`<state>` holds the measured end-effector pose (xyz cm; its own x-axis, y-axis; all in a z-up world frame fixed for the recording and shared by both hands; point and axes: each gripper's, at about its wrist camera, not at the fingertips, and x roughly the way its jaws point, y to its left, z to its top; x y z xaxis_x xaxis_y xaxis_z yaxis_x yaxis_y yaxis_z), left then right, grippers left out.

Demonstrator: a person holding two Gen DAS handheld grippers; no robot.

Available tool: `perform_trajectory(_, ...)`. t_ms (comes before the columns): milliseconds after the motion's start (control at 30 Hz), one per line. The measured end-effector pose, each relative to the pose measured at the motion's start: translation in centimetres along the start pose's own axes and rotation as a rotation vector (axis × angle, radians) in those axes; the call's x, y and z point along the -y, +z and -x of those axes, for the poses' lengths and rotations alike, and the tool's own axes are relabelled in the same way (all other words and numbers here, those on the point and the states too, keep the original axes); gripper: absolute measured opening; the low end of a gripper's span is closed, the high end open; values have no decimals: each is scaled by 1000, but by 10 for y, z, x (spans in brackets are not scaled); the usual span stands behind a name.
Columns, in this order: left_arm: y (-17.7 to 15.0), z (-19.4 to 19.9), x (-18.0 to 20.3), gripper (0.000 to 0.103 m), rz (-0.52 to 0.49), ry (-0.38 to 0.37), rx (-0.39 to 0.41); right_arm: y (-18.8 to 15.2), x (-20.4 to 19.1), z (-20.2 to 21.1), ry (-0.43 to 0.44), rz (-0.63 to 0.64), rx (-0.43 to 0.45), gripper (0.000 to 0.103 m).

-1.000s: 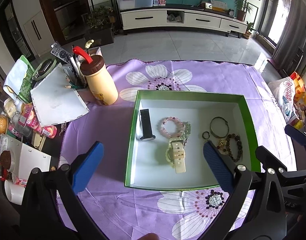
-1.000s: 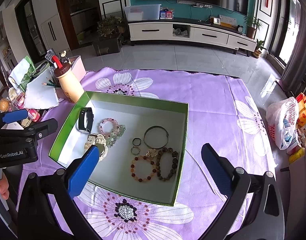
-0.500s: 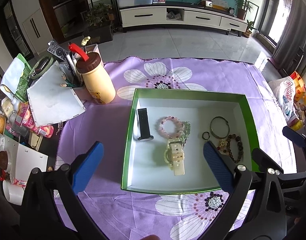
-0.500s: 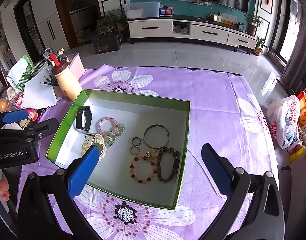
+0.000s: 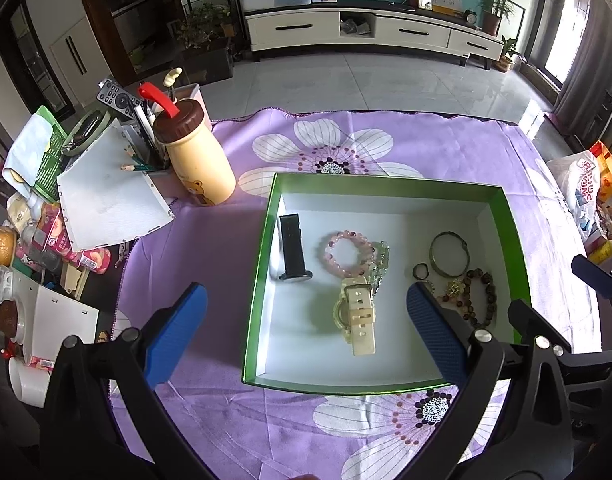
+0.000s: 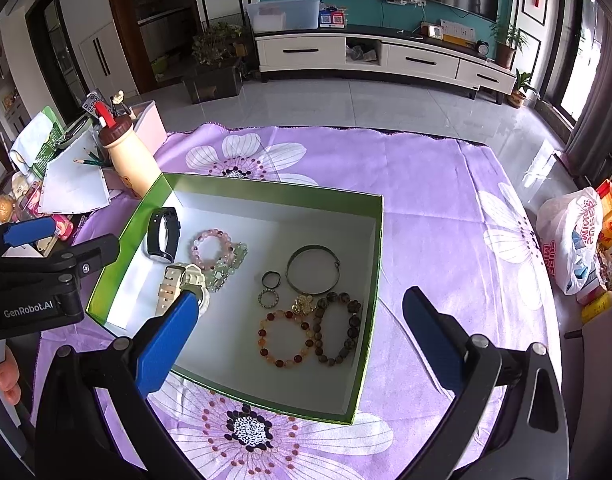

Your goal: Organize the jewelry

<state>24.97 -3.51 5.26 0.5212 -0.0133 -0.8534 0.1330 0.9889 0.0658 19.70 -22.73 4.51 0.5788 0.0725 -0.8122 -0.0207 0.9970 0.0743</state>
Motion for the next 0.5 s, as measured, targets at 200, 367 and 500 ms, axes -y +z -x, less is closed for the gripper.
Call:
perform_trajectory(200, 1, -3, -2, 101, 8, -3, -16, 0, 1, -1, 3, -1, -1, 102)
perform_trajectory(367, 1, -2, -1, 101, 0, -3, -15, 0, -1, -1, 7, 0, 0, 102)
perform_trajectory(500, 1, -2, 0, 101, -3, -7, -15, 0, -2, 0, 6, 4, 2, 102)
